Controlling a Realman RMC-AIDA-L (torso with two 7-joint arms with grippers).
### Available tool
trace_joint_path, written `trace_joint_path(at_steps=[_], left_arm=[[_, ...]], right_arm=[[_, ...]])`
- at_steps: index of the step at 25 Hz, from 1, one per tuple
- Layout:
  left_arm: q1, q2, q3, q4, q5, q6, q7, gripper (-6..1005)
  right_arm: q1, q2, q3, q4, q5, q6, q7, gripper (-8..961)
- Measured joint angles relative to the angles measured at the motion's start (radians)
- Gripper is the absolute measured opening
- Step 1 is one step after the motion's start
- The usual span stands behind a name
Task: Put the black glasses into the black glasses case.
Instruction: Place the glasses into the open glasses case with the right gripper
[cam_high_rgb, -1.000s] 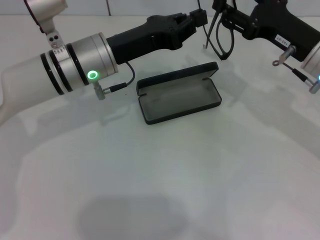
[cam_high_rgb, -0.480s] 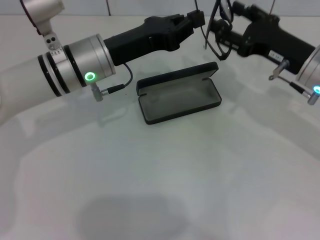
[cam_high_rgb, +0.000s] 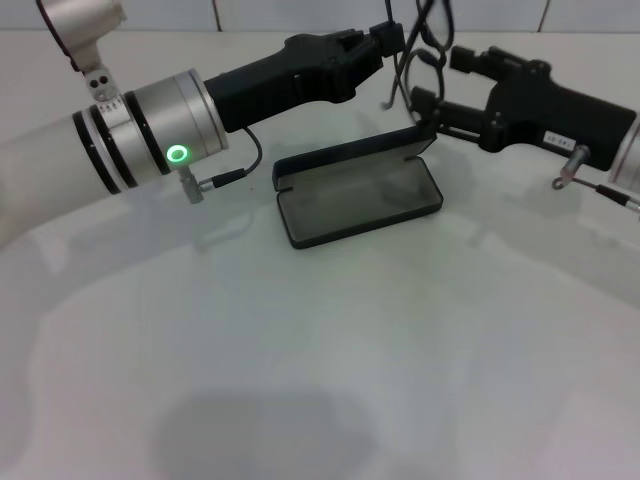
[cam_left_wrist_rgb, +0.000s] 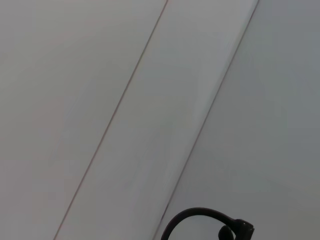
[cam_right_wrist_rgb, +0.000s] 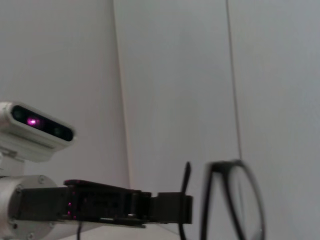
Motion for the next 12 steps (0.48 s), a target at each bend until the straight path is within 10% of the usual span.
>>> trace_joint_path(at_steps=[12], left_arm=[[-0.004,0.001,0.0,0.001,0.0,-0.001,0.0,56]], right_arm=[[-0.018,0.054,0.105,-0.061,-0.214,0.067,-0.01,762]])
